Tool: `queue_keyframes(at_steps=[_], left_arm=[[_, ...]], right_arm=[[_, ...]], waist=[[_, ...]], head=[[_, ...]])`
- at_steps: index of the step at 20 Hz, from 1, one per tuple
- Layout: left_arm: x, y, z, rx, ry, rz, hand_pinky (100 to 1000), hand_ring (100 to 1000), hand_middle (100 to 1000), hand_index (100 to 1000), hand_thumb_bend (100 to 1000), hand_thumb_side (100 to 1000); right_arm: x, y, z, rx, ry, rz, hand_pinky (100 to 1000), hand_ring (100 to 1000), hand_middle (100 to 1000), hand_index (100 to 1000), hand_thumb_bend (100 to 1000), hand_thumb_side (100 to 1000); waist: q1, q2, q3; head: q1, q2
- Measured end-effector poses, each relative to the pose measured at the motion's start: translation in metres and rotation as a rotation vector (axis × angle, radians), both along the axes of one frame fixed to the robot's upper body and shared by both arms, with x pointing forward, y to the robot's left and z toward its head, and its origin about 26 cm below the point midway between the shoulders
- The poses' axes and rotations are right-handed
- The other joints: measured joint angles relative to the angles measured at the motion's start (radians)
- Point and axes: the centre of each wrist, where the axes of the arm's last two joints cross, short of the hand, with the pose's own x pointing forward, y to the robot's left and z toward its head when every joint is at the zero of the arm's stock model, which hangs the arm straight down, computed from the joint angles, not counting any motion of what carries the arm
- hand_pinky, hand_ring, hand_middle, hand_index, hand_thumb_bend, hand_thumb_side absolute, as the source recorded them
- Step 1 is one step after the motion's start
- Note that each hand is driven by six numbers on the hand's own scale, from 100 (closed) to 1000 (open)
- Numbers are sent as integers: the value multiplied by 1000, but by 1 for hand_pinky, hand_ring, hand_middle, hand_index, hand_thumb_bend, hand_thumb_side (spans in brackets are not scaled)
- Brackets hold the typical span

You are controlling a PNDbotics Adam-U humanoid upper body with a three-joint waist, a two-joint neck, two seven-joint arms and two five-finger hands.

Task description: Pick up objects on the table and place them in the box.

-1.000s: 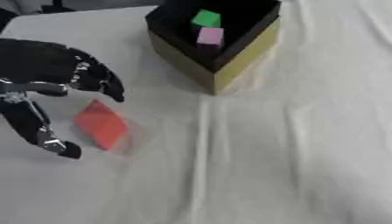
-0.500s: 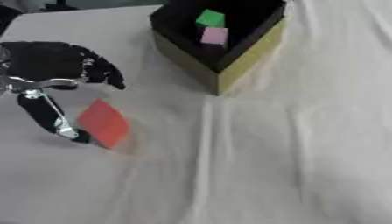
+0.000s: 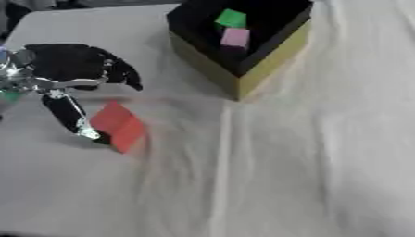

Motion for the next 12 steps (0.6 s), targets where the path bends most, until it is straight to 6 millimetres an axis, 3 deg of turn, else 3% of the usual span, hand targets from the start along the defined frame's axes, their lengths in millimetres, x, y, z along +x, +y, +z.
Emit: queue_keyframes(at_steps=[7,12], left_arm=[[5,3,-4,31,45,3,824,855,815,883,529,389],[13,9,-19,57,115,39,824,853,811,874,504,399]], right_arm=[[0,-2,-1,11,4,-7,849,830,780,851,100,563],[1,-2,-1,13,6,-7,850,830,780,851,100,568]], waist=[[0,0,-2],[-4,10,-4]], head=[[0,0],[1,-3]])
